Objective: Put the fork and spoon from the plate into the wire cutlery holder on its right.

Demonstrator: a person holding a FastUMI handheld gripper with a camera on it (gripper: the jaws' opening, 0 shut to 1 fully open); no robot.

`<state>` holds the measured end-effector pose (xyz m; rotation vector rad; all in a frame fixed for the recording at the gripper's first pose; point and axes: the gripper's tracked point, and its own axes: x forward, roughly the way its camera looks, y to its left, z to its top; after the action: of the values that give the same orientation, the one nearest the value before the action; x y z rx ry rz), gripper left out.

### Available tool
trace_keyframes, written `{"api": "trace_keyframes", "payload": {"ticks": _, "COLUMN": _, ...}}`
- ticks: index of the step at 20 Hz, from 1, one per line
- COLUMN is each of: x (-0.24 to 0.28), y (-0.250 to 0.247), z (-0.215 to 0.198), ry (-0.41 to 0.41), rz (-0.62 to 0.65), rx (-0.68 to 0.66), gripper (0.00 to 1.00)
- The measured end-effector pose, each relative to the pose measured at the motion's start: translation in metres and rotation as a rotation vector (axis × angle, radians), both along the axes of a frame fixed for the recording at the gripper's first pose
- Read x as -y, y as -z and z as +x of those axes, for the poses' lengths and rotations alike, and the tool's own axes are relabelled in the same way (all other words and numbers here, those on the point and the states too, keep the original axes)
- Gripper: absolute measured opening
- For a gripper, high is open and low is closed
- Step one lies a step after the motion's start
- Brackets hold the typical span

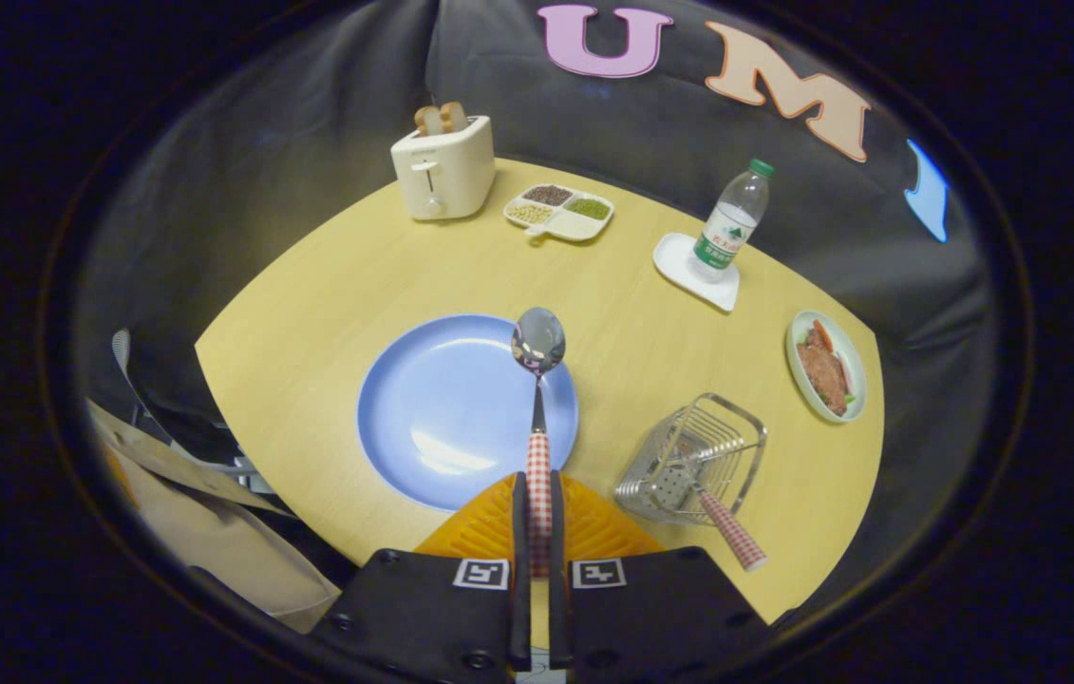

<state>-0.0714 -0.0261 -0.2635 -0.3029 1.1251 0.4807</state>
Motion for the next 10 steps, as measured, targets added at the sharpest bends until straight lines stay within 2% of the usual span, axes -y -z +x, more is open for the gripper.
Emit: {"api": "trace_keyframes", "payload": {"ticks": 10, "x": 0.085, "y": -0.031, "z": 0.008, "ry": -0.074, "rz": -0.069, "rx": -0.059, "gripper": 0.1}}
